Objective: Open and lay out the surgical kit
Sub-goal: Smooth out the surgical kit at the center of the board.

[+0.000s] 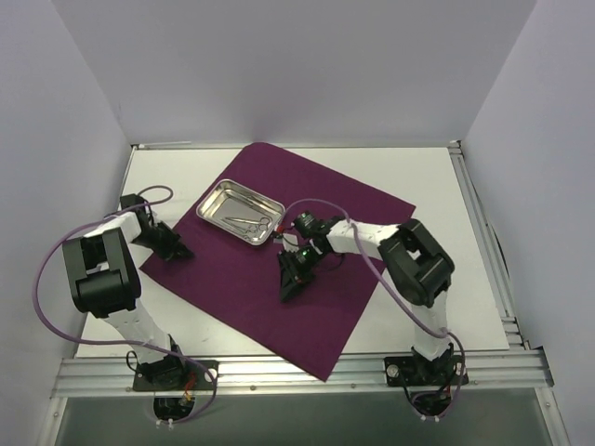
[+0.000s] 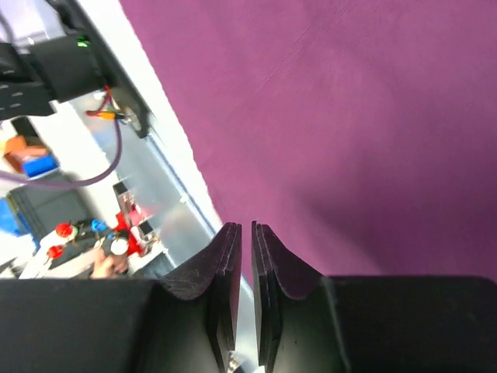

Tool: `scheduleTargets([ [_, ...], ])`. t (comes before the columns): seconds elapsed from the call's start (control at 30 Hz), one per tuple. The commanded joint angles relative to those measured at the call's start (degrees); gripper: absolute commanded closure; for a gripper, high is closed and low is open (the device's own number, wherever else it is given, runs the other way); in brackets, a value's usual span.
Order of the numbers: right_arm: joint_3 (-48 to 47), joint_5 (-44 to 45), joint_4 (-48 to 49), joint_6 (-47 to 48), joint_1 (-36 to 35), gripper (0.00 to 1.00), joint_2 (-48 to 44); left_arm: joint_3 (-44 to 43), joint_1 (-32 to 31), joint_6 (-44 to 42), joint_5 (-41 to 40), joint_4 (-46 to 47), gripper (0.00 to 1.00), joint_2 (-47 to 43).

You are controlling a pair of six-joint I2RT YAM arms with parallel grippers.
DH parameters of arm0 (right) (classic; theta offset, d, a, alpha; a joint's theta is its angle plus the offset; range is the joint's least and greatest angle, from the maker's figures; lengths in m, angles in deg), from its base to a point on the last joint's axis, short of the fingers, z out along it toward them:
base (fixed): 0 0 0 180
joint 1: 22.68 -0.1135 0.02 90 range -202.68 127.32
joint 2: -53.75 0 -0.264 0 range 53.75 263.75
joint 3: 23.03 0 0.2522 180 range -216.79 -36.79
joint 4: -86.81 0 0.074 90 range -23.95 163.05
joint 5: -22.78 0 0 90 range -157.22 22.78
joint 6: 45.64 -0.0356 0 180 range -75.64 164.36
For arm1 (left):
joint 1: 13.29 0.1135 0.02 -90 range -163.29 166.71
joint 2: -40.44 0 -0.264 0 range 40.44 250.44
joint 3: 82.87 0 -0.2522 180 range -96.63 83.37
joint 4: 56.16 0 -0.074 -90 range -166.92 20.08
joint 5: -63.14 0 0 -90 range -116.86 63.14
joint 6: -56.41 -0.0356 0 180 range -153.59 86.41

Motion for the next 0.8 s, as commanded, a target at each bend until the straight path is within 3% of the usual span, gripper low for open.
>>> scheduleTargets([
  [0.0, 1.97, -3.96, 6.35, -4.26, -1.26, 0.88, 4.86, 0.74, 0.33, -0.71, -0.63, 2.74, 0.98, 1.48],
  [0.17, 12.67, -2.73, 12.51, -8.31, -0.82, 0.90, 0.49, 1.88, 0.60, -0.36, -1.42, 3.88, 0.98, 2.79],
  [0.37, 20.51, 2.27, 3.50, -8.75, -0.38, 0.89, -8.04, 1.79, 2.71, -1.23, -2.04, 3.45, 0.98, 4.64],
  [0.5, 24.65, 6.58, -2.41, -9.01, 4.69, 0.88, -14.46, 1.01, 4.46, -2.81, -2.65, 2.13, 0.98, 4.29],
  [0.67, 16.85, 9.66, -12.95, -1.74, 8.94, 0.88, -17.02, -0.84, 6.57, -5.10, -3.00, -1.11, 0.98, 2.80],
  [0.77, 9.72, 9.31, -11.40, -0.49, 10.42, 0.88, -14.31, -1.37, 6.57, -4.93, -0.55, -1.83, 0.98, -1.23],
])
